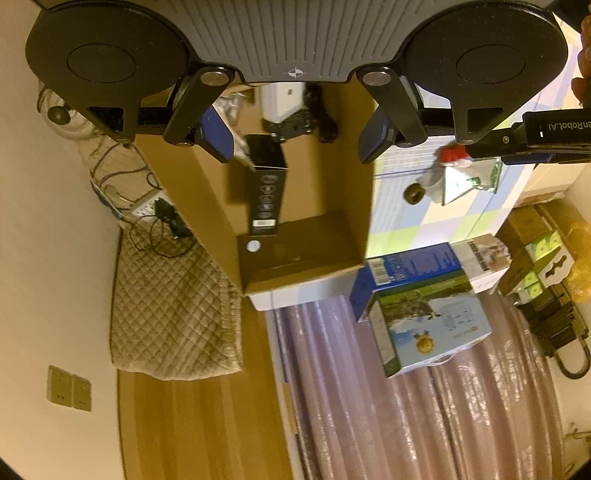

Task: Organize objects
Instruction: 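Move both tools back toward the red toy and clear cup on the table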

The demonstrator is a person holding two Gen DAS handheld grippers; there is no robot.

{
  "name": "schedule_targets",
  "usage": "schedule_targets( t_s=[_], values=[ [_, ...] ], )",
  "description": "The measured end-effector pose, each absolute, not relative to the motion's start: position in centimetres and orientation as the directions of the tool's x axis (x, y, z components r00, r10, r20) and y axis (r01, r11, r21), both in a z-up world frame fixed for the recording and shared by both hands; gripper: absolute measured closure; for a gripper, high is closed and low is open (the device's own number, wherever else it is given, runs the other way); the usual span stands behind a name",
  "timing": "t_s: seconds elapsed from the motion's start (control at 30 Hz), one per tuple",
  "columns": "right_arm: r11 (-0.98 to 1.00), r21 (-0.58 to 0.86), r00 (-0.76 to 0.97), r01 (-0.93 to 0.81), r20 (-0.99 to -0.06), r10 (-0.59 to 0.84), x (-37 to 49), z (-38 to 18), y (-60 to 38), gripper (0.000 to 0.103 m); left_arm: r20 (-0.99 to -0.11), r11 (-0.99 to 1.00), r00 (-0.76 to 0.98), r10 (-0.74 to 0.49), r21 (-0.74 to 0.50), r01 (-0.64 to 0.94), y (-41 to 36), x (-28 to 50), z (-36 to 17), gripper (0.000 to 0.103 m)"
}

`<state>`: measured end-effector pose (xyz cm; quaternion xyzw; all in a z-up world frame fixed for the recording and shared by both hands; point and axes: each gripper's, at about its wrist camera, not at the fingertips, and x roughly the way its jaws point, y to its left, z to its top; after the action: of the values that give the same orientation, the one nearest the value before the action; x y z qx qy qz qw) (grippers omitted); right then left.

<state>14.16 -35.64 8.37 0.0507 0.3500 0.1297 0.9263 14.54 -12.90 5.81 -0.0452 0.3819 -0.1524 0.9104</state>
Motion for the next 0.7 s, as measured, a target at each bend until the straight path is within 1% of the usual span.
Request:
schedule_targets(
  t_s=[0.13,0.2,0.27,0.37,0.57,0.7],
  values=[
    [0.954,0.185,0.716,-0.236,-0.631,0.3,14.0,8.6,-33.9,0.031,-0.679,0.96,0.679,-0.28,-0.176,0.219,-11.0,13.8,6.3,0.024],
    [0.949,0.185,0.711,-0.254,-0.63,0.313,14.0,8.7,-32.9,0.031,-0.677,0.964,0.687,-0.263,-0.167,0.205,-10.1,13.6,6.6,0.018],
    [0.944,0.185,0.703,-0.274,-0.631,0.328,14.0,8.6,-31.8,0.031,-0.675,0.969,0.696,-0.245,-0.154,0.192,-9.0,13.4,6.9,0.016],
    [0.935,0.186,0.692,-0.302,-0.632,0.349,14.0,8.4,-30.2,0.031,-0.67,0.976,0.709,-0.218,-0.137,0.17,-7.2,13.0,7.2,0.011],
    [0.915,0.194,0.667,-0.355,-0.633,0.393,14.3,8.1,-27.0,0.031,-0.669,0.988,0.728,-0.153,-0.107,0.11,-3.2,12.6,7.5,0.004],
    [0.898,0.193,0.651,-0.395,-0.631,0.422,14.1,8.0,-24.9,0.031,-0.668,0.995,0.737,-0.101,-0.087,0.057,0.0,12.5,7.7,0.001]
  ],
)
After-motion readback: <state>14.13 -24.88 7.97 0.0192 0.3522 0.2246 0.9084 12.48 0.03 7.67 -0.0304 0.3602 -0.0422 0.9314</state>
